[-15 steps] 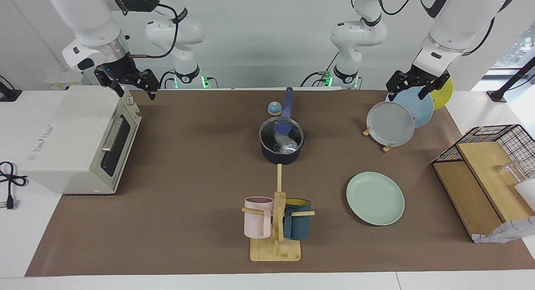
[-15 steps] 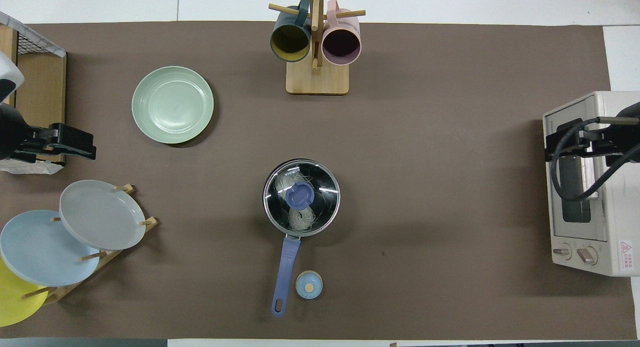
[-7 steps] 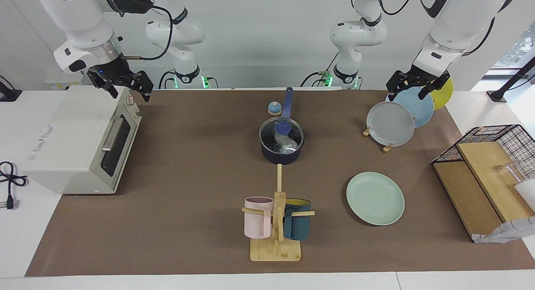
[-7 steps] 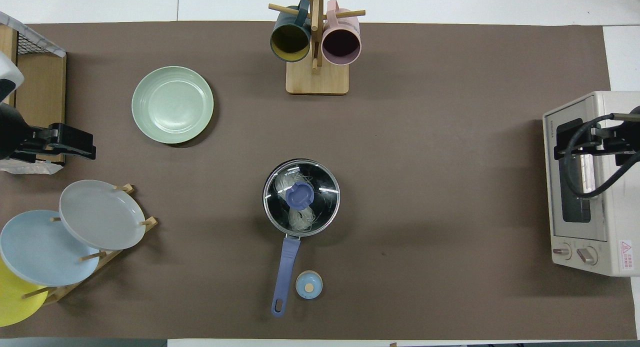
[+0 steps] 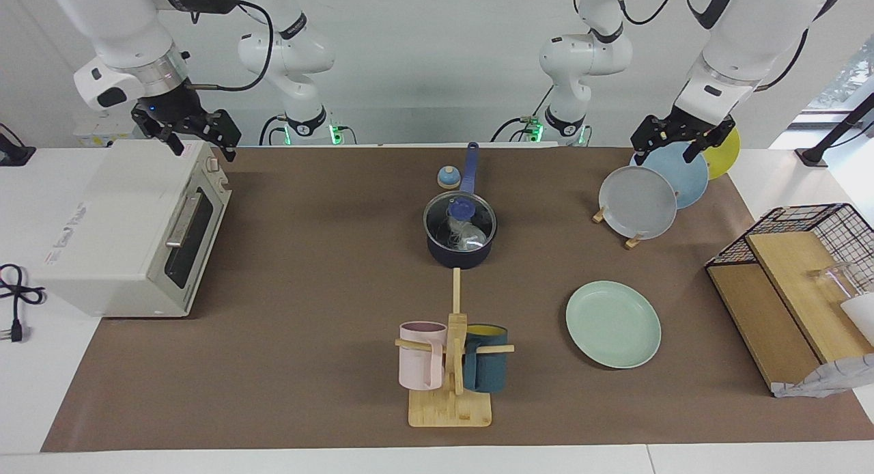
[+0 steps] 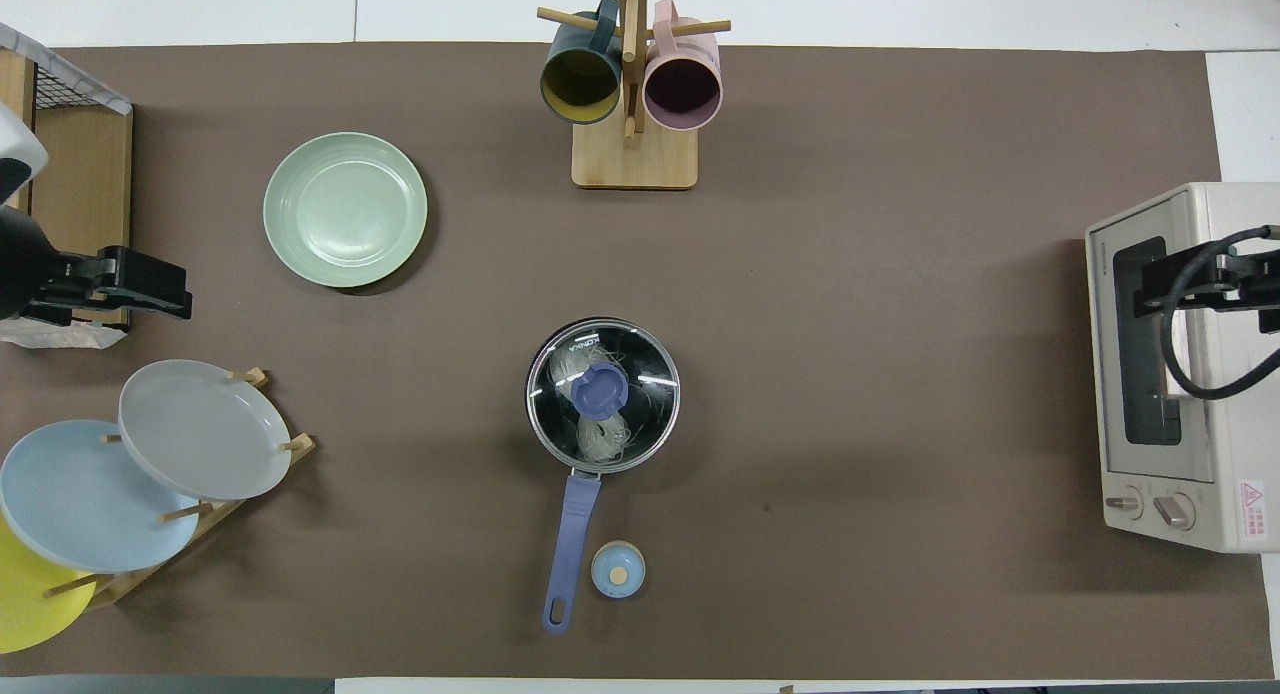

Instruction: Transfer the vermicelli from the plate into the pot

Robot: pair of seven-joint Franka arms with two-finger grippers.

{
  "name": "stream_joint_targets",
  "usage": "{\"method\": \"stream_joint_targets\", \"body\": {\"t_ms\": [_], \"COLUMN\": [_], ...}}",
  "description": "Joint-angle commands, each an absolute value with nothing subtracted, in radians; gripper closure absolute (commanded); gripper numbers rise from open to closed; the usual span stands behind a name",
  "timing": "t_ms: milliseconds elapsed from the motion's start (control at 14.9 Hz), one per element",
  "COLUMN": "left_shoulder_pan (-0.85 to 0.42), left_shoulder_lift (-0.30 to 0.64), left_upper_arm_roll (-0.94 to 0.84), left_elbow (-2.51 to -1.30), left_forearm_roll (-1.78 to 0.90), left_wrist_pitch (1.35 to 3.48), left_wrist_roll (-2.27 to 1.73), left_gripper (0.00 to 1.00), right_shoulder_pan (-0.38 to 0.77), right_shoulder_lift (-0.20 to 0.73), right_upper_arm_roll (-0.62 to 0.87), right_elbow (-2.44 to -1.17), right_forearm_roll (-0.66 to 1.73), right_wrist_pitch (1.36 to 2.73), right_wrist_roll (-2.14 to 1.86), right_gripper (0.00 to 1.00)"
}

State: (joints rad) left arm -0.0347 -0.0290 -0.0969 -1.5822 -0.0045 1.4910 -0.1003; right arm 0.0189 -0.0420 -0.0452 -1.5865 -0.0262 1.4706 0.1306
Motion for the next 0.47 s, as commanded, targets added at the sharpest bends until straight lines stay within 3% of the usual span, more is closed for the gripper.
{"method": "stream_joint_targets", "body": {"t_ms": [0,403], "left_shoulder_pan": [-0.043,-0.043], "left_shoulder_lift": [-0.037,-0.037], "left_upper_arm_roll": [-0.091,-0.091], "left_elbow": [-1.585,-1.585], "left_forearm_roll": [0.020,0.020], "left_wrist_pitch": [1.488,1.488], "left_wrist_roll": [-0.103,-0.103], "left_gripper": [0.00,0.00], "right_shoulder_pan": [0.006,0.008], "right_shoulder_lift": [-0.043,-0.041], "right_upper_arm_roll": [-0.043,-0.043], "right_elbow": [-1.588,-1.586], "right_forearm_roll": [-0.029,-0.011], "right_wrist_pitch": [1.463,1.465], "right_wrist_roll": [0.101,0.087], "right_gripper": [0.00,0.00]}}
